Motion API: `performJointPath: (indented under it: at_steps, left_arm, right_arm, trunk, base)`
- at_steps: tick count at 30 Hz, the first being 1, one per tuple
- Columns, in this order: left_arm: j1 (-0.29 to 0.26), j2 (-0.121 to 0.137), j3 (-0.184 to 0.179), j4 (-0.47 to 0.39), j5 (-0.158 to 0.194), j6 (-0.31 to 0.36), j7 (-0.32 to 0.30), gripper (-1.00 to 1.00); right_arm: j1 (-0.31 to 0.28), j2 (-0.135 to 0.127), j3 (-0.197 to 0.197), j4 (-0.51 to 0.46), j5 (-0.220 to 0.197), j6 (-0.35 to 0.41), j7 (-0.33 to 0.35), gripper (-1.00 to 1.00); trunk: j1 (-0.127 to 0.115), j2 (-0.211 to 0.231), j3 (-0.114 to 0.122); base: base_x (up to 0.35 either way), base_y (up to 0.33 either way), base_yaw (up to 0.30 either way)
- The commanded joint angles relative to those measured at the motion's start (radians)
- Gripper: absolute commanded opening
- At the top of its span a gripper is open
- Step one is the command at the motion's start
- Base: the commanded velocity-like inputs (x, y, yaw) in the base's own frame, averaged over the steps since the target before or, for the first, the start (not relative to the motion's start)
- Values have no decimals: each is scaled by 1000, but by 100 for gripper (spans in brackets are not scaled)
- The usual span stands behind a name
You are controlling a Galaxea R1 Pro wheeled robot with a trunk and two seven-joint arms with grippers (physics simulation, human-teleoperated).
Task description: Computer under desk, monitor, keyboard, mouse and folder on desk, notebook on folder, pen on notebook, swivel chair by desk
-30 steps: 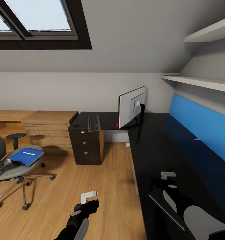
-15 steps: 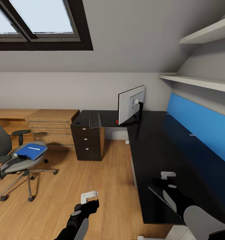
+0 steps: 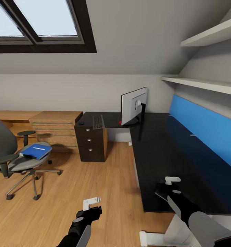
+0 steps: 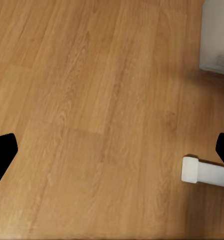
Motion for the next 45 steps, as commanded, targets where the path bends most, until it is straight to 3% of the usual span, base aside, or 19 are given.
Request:
performJointPath:
  at_steps: [1,22,29,45]
  left_arm:
    - [-1,0,-2,-1,10,2,9,100]
    - [-1,0,-1,0,9,0,7,100]
    - [-1,0,-16,0,9,-53,9,100]
    - [-1,0,-22,0,9,-59,9,100]
  right_arm:
    - [1,-1,11,21,-8,12,-7,100]
    - [0,-1,11,21,-8,12,-8,100]
    - [0,-1,11,21,-8,12,-7,100]
    - [0,-1,11,21,-8,12,-6,100]
  trunk:
    - [0,-1,-1]
    - [0,-1,-1]
    - [0,-1,-1]
    - [0,-1,-1]
  base:
    - [-146,0,0]
    - [-14,0,0]
    - [136,0,0]
    - [2,-2,0]
